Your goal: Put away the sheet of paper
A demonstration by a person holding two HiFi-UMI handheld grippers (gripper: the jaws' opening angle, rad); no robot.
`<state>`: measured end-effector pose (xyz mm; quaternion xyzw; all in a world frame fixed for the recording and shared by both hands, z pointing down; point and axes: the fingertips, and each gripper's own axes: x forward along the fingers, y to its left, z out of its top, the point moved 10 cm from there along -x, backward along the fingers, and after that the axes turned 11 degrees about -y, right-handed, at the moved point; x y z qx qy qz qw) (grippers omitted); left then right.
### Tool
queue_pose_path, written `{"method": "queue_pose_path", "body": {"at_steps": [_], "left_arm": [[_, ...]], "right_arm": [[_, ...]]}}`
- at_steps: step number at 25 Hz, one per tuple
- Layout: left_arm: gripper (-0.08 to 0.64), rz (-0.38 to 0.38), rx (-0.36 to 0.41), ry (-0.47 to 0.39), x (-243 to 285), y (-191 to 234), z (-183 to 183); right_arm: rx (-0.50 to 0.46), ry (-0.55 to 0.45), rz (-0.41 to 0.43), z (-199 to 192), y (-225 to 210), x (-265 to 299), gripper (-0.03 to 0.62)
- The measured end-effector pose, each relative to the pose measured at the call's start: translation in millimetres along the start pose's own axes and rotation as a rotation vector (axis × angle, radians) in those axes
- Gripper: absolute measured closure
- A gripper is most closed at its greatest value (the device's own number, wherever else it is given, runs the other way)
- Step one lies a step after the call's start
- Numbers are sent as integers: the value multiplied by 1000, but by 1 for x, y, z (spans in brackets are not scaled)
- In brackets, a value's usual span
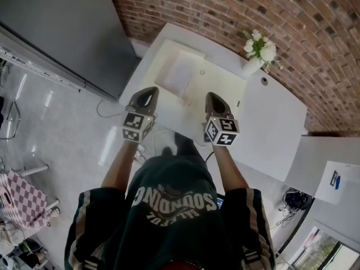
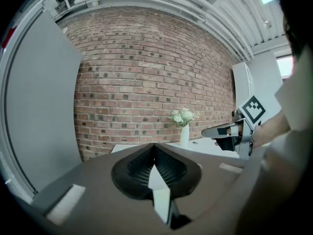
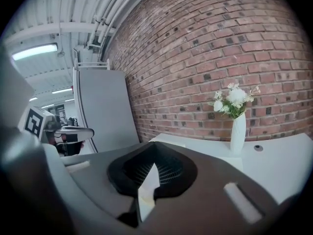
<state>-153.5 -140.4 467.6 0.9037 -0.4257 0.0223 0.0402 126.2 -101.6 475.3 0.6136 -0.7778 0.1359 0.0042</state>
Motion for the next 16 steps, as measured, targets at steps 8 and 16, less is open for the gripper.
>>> {"method": "queue_pose_path", "body": {"at_steps": [8,16], "left_arm": [[549,-2,1,-6,-3,-2,1],[549,-1,-4,-2,-3,-1,0]], "right_arm": [[17,-6,8,0,5,-2,592],[13,1,18,1,6,1,592]]}}
